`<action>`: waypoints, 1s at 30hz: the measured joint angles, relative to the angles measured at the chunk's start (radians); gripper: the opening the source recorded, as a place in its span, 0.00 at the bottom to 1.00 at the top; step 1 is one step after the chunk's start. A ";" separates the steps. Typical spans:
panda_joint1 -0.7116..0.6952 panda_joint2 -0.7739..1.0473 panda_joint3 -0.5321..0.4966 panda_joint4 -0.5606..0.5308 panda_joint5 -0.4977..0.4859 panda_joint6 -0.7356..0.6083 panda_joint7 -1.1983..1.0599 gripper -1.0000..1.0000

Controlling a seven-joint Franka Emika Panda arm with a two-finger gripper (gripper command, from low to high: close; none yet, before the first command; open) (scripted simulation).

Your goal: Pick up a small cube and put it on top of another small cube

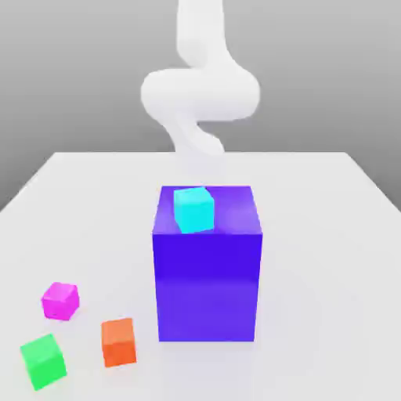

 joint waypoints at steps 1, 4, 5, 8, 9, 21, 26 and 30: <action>-0.033 0.040 0.002 -0.019 -0.005 0.023 0.050 0.50; -0.124 0.152 0.005 -0.071 -0.022 0.088 0.192 0.50; -0.153 0.189 0.004 -0.088 -0.027 0.109 0.238 0.50; -0.235 0.298 -0.002 -0.139 -0.043 0.172 0.376 0.50; -0.260 0.334 -0.006 -0.156 -0.049 0.193 0.422 0.50; -0.505 0.768 -0.116 -0.361 0.015 0.448 0.881 0.50; -0.543 0.950 -0.077 -0.354 0.098 0.584 0.871 0.50; -0.568 1.042 -0.049 -0.337 0.114 0.658 0.859 0.00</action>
